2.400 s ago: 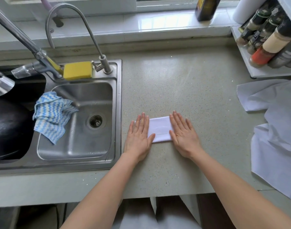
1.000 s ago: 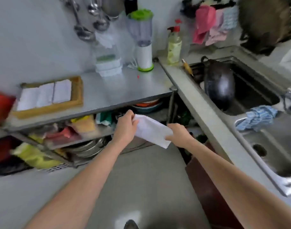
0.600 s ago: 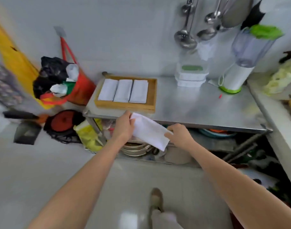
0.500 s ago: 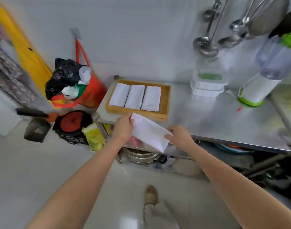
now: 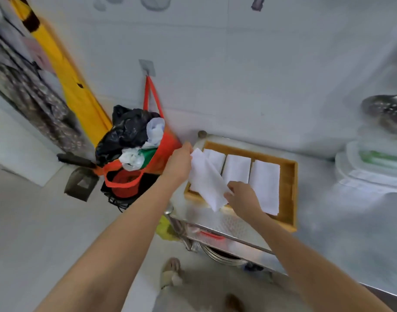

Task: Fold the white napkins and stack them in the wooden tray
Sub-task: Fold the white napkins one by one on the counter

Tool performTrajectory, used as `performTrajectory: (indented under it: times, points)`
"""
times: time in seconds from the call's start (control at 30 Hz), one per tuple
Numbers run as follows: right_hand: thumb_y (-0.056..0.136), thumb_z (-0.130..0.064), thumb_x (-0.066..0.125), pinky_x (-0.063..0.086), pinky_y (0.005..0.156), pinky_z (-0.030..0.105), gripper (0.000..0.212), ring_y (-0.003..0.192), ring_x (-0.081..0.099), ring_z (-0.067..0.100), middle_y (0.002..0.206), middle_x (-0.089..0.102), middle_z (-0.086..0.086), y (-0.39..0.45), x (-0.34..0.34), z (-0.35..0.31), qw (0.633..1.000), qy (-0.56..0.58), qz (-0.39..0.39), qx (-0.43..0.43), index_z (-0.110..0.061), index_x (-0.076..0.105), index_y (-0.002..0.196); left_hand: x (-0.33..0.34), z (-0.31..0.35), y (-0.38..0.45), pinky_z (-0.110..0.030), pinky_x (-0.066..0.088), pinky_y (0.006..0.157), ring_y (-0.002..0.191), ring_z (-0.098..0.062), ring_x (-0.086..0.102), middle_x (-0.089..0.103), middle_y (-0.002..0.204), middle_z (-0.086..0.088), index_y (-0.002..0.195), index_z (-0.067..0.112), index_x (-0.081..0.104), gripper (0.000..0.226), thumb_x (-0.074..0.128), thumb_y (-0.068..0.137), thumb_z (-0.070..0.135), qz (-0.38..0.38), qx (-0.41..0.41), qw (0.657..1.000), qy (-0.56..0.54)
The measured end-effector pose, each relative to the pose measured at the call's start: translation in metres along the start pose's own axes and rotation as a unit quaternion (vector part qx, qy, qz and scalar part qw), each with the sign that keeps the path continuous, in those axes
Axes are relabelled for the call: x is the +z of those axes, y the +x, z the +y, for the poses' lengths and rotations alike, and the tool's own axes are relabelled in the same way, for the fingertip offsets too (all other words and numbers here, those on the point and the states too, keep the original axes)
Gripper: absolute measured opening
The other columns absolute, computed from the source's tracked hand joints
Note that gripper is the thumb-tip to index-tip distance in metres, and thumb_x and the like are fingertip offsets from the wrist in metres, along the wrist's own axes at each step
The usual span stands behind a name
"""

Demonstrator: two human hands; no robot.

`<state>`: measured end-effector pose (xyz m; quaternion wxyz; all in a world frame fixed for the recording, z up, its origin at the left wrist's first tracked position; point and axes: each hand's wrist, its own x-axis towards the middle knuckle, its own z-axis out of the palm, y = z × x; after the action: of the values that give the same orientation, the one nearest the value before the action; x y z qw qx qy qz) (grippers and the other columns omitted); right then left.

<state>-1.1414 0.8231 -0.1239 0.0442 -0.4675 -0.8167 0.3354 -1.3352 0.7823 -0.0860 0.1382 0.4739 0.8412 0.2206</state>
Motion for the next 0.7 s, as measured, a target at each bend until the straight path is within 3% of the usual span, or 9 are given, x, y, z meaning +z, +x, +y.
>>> performTrajectory:
  times: [0.1, 0.2, 0.27, 0.4, 0.5, 0.7]
  points:
    - [0.087, -0.009, 0.055, 0.03, 0.046, 0.021, 0.035, 0.052, 0.046, 0.012, 0.054, 0.045, -0.005, 0.022, 0.016, 0.0, 0.997, 0.037, 0.014, 0.059, -0.021, 0.044, 0.055, 0.016, -0.004, 0.052, -0.032, 0.033, 0.065, 0.081, -0.024, 0.05, 0.052, 0.09, -0.011, 0.102, 0.007, 0.045, 0.012, 0.044, 0.091, 0.002, -0.048, 0.06, 0.997, 0.019]
    - [0.085, -0.008, 0.061, 0.046, 0.057, 0.021, 0.02, 0.06, 0.058, 0.017, 0.064, 0.056, 0.004, 0.045, 0.028, -0.011, 0.987, 0.102, -0.006, 0.126, -0.009, 0.06, 0.066, 0.025, -0.01, 0.097, -0.035, 0.042, 0.074, 0.089, -0.029, 0.056, 0.056, 0.097, -0.014, 0.096, 0.009, 0.05, 0.013, 0.041, 0.091, 0.0, -0.127, 0.115, 0.984, 0.044]
    - [0.085, -0.006, 0.063, 0.053, 0.06, 0.022, 0.015, 0.063, 0.063, 0.017, 0.069, 0.06, 0.008, 0.054, 0.035, -0.02, 0.971, 0.152, -0.002, 0.183, -0.005, 0.061, 0.07, 0.028, -0.016, 0.12, -0.036, 0.043, 0.078, 0.092, -0.03, 0.056, 0.058, 0.104, -0.016, 0.095, 0.009, 0.054, 0.019, 0.04, 0.089, -0.001, -0.173, 0.134, 0.974, 0.053]
    - [0.083, 0.001, 0.062, 0.041, 0.041, 0.013, 0.036, 0.058, 0.065, 0.021, 0.055, 0.048, 0.004, 0.059, 0.05, -0.035, 0.933, 0.218, 0.07, 0.279, -0.011, 0.042, 0.056, 0.036, -0.018, 0.152, -0.035, 0.047, 0.084, 0.099, -0.027, 0.058, 0.06, 0.11, -0.011, 0.093, 0.012, 0.06, 0.03, 0.039, 0.084, -0.007, -0.223, 0.188, 0.954, 0.063]
    - [0.081, 0.003, 0.06, 0.037, 0.038, 0.014, 0.033, 0.052, 0.061, 0.022, 0.057, 0.042, 0.007, 0.061, 0.066, -0.044, 0.912, 0.227, 0.104, 0.324, -0.011, 0.039, 0.06, 0.049, -0.018, 0.161, -0.038, 0.048, 0.09, 0.105, -0.024, 0.057, 0.058, 0.117, -0.009, 0.102, 0.01, 0.062, 0.033, 0.041, 0.086, -0.009, -0.253, 0.232, 0.936, 0.074]
    - [0.081, 0.001, 0.051, 0.039, 0.052, 0.026, 0.016, 0.06, 0.054, 0.023, 0.065, 0.052, 0.011, 0.077, 0.089, -0.055, 0.907, 0.174, 0.126, 0.363, -0.007, 0.048, 0.068, 0.076, -0.028, 0.169, -0.035, 0.042, 0.094, 0.116, -0.026, 0.05, 0.048, 0.13, -0.009, 0.122, 0.009, 0.053, 0.026, 0.051, 0.096, 0.007, -0.287, 0.28, 0.913, 0.077]
